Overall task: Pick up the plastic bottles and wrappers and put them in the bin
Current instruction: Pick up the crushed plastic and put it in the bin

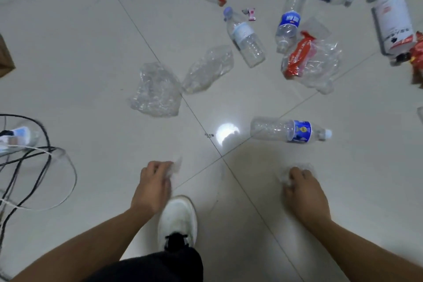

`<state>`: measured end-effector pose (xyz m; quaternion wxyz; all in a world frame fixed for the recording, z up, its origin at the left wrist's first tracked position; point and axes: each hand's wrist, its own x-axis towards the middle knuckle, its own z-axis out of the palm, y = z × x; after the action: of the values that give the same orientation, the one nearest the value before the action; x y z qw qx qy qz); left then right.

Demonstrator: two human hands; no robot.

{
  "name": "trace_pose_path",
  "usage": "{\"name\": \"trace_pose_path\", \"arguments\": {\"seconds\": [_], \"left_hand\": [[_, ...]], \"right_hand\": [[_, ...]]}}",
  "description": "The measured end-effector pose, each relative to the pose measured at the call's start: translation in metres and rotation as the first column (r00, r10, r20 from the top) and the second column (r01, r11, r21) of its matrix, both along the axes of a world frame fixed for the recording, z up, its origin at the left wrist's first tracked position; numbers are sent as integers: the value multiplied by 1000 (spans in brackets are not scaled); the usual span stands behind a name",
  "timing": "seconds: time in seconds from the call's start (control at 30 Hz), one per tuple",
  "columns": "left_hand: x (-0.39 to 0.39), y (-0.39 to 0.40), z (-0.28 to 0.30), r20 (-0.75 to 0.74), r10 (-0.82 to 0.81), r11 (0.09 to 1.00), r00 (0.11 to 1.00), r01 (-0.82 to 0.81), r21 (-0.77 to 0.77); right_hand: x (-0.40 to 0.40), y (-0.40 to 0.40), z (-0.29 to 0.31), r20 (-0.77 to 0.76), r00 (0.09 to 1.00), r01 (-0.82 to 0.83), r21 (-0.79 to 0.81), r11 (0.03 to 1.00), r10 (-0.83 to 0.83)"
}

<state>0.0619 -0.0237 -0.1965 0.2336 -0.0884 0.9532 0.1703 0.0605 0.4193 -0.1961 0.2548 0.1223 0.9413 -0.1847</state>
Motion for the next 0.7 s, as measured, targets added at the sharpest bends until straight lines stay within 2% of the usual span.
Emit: {"name": "trace_pose_path", "arguments": {"seconds": [0.07,0.1,0.27,0.4,0.5,0.57,0.7], "left_hand": [[-1,-4,10,-59,77,993,995,-71,93],[-5,-5,18,-78,113,990,991,-105,94],[-61,-1,78,-139,238,969,961,-244,-28],[-126,2,135,-195,218,966,956,-240,-93],[-164,7,186,-226,215,967,950,-239,-85],[-179,10,223,-205,189,976,960,-207,-72],[-189,6,292,-62,188,976,980,-194,-98]], "right_hand": [[-3,-11,15,-42,999,14,-43,999,-16],[-8,-17,24,-54,998,19,-58,998,-22],[-44,-48,77,-48,999,-22,-101,995,18],[-88,-68,128,-97,993,-66,-14,998,65],[-117,-80,178,-107,990,-93,37,995,96],[-135,-90,217,-114,988,-95,64,993,101],[-171,-115,298,-79,986,-140,70,988,146]]}}
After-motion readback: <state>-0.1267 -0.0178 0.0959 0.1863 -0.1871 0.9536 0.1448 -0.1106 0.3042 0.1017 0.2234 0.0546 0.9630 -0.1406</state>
